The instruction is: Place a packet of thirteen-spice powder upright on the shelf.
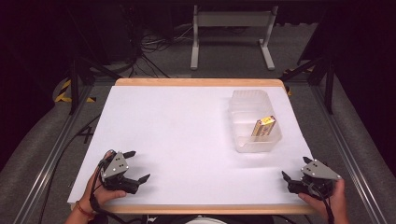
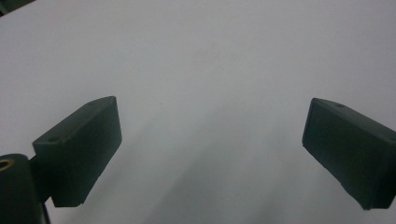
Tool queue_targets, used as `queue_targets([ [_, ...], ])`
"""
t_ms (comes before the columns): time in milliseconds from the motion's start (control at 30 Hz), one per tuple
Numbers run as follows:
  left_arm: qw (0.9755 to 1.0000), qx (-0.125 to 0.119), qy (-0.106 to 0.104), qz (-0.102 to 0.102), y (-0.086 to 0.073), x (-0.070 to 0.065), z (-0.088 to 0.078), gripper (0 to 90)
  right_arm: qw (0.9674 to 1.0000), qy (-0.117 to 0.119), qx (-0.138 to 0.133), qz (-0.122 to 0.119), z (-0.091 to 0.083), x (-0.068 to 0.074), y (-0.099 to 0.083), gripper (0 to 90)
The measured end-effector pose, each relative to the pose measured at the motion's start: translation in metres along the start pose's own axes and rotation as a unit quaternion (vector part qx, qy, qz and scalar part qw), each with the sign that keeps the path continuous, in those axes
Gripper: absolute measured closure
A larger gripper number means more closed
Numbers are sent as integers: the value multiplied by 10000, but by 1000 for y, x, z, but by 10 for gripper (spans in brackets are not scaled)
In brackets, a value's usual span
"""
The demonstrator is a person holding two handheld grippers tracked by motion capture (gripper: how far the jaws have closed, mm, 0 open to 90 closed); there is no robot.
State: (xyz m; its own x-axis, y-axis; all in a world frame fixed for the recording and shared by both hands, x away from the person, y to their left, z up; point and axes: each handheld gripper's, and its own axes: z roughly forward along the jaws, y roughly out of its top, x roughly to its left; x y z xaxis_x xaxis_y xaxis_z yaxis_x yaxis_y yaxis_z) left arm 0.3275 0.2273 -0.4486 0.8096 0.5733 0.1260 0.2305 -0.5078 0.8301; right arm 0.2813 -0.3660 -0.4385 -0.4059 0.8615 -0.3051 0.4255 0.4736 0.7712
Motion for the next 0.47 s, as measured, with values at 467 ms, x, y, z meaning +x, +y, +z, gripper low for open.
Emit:
queue_targets([
  [467, 10000, 18, -8, 1, 2, 1, 2, 53, 10000, -20, -65, 58, -2, 0, 1, 110],
])
